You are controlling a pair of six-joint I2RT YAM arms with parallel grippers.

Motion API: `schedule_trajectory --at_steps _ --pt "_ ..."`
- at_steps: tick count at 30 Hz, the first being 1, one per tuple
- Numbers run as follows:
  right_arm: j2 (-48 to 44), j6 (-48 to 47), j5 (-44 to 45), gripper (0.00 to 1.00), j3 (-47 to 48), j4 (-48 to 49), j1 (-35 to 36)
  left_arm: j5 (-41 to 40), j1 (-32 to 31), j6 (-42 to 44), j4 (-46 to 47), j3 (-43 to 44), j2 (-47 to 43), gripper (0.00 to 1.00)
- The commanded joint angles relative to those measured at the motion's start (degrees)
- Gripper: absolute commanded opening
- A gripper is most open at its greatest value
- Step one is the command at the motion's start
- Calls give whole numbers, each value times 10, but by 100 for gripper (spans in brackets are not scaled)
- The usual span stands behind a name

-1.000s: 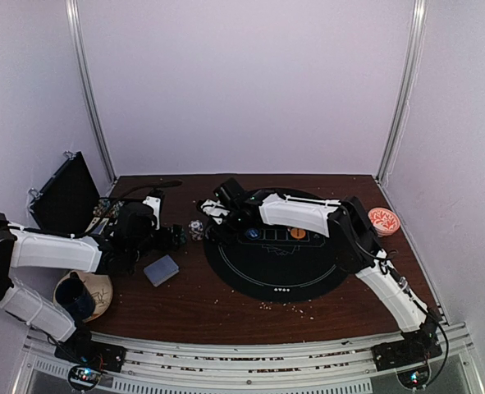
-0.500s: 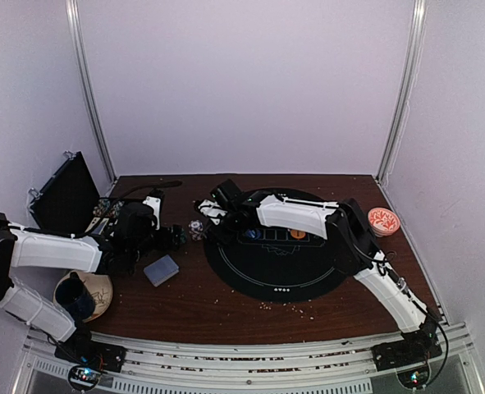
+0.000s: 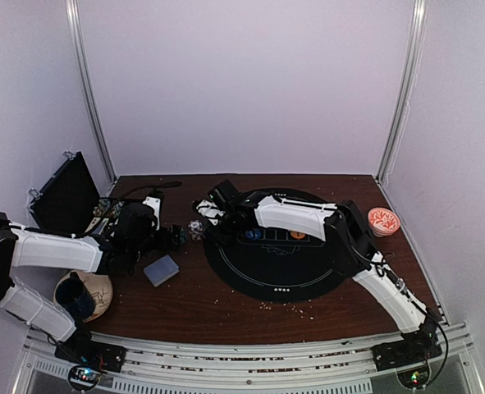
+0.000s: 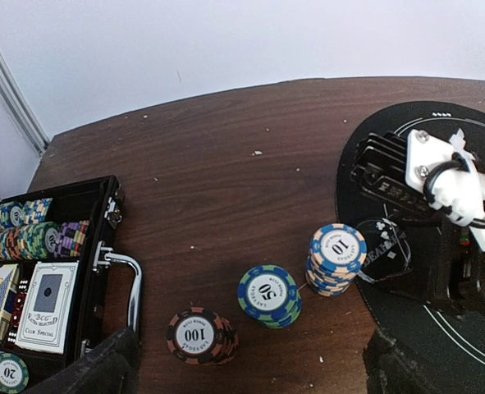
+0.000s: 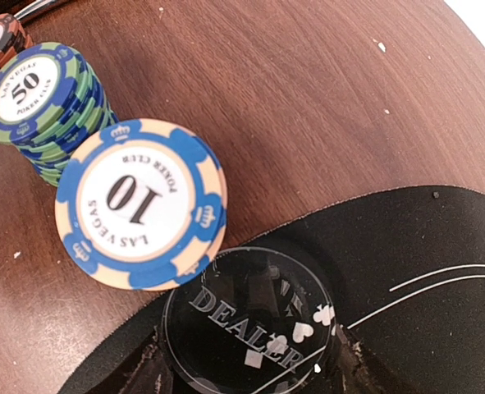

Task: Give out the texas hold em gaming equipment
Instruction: Place the dealer button in the dealer area.

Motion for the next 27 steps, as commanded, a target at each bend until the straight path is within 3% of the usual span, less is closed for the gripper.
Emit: schedule_trajectory --at_steps 1,14,27 --pt "28 -5 33 64 -4 -30 10 -6 -2 5 26 16 2 98" --pt "-35 23 6 64 -82 -31 -11 -5 -2 6 26 16 3 98" --pt "-16 18 -3 73 -50 -55 -11 -5 -2 7 25 18 8 98"
